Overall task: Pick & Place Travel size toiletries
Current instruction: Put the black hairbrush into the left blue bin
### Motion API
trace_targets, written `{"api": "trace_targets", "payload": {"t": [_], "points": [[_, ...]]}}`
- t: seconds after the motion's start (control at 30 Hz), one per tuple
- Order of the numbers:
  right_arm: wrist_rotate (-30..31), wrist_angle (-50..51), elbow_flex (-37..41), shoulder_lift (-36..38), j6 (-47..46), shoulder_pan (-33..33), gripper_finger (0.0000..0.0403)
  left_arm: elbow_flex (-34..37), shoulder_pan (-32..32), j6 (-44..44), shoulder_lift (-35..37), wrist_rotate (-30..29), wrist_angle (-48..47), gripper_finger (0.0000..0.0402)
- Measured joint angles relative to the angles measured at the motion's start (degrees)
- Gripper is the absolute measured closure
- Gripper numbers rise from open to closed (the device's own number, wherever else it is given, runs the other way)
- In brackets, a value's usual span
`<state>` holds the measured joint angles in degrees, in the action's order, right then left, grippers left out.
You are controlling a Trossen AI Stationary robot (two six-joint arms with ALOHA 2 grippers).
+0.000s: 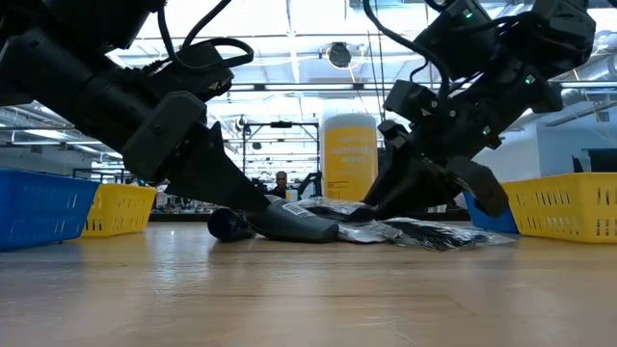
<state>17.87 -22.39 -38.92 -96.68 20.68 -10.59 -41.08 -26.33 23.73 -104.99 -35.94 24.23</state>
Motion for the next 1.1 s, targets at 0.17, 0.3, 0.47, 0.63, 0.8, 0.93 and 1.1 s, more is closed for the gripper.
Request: {"api": "trace_targets", "payload": {"t": [0.17,0.3,0.47,0.63,0.8,0.93,1.1], "points": [[0.1,-0.1,0.0,0.0,0.0,0.2,0.0369,0.0,0.0,0.0,0.0,0.0,0.0,0.0135],[0.5,-1.6,0.0,0.0,-1.5,-0.1,0.0395,0.0,0.1,-0.1,0.0,0.0,0.1,0.0135],[11.8,-7.6,0.0,0.6,-3.5,-3.5,0.0401,-0.2,0.4,-2.7,0.2,3.1,0.8,0.0135],[13.4,-12.7,0.0,0.7,-6.0,-7.0,0.0402,-2.3,-2.3,-13.5,3.6,0.1,1.0,0.0135],[12.0,-13.5,0.0,0.7,-8.6,-10.0,0.0402,-5.3,-4.7,-30.6,6.6,-7.0,2.1,0.0135],[12.0,-16.6,0.0,0.7,-7.7,-11.5,0.0402,-6.7,-3.1,-40.2,6.5,-5.4,3.9,0.0135],[11.9,-17.3,0.0,0.7,-7.6,-12.4,0.0403,-7.0,1.2,-36.5,5.9,-1.4,3.3,0.0135]]}}
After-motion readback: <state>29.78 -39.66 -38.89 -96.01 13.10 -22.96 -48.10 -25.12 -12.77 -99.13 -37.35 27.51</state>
